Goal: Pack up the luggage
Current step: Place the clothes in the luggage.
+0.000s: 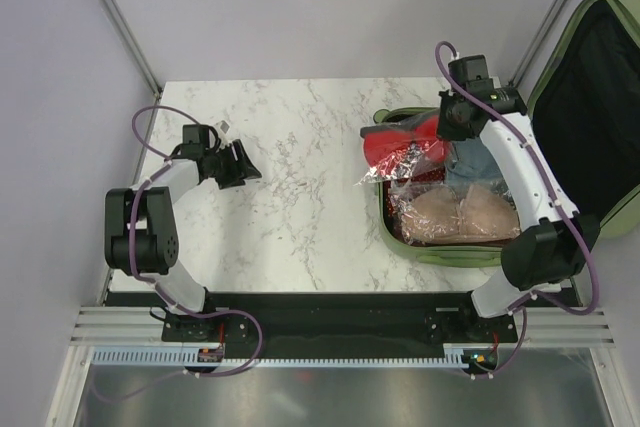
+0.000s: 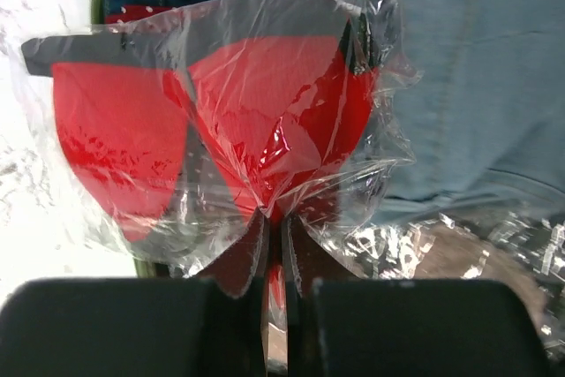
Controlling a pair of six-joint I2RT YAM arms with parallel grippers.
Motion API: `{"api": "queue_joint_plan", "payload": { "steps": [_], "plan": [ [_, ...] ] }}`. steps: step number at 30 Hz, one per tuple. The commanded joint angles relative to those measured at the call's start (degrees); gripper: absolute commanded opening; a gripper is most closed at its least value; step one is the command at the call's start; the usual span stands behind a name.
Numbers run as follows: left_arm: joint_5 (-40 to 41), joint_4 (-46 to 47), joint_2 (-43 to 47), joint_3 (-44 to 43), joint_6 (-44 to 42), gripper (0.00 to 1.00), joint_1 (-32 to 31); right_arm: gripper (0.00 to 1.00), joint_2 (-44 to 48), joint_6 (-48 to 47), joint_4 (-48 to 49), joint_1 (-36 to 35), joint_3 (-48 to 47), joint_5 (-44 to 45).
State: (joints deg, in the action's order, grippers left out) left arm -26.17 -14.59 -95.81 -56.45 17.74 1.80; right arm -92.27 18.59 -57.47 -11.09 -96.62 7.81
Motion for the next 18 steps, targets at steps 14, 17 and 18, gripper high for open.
{"api": "queue_joint_plan", "payload": {
  "steps": [14,17,18],
  "plan": [
    [-3.97,4.39,-1.4,-1.56,2.92,0.65,0.31,0.08,9.3,-9.62,-2.21,10.74,9.51,9.15],
    [-4.59,4.57,-1.75,-1.74,3.18,0.65,0.39,0.1,8.86,-11.03,1.3,12.13,11.88,9.93],
    [-4.59,4.48,-1.75,-1.83,3.36,0.65,0.31,0.11,7.99,-11.73,2.01,12.93,12.15,10.64]
  ]
}}
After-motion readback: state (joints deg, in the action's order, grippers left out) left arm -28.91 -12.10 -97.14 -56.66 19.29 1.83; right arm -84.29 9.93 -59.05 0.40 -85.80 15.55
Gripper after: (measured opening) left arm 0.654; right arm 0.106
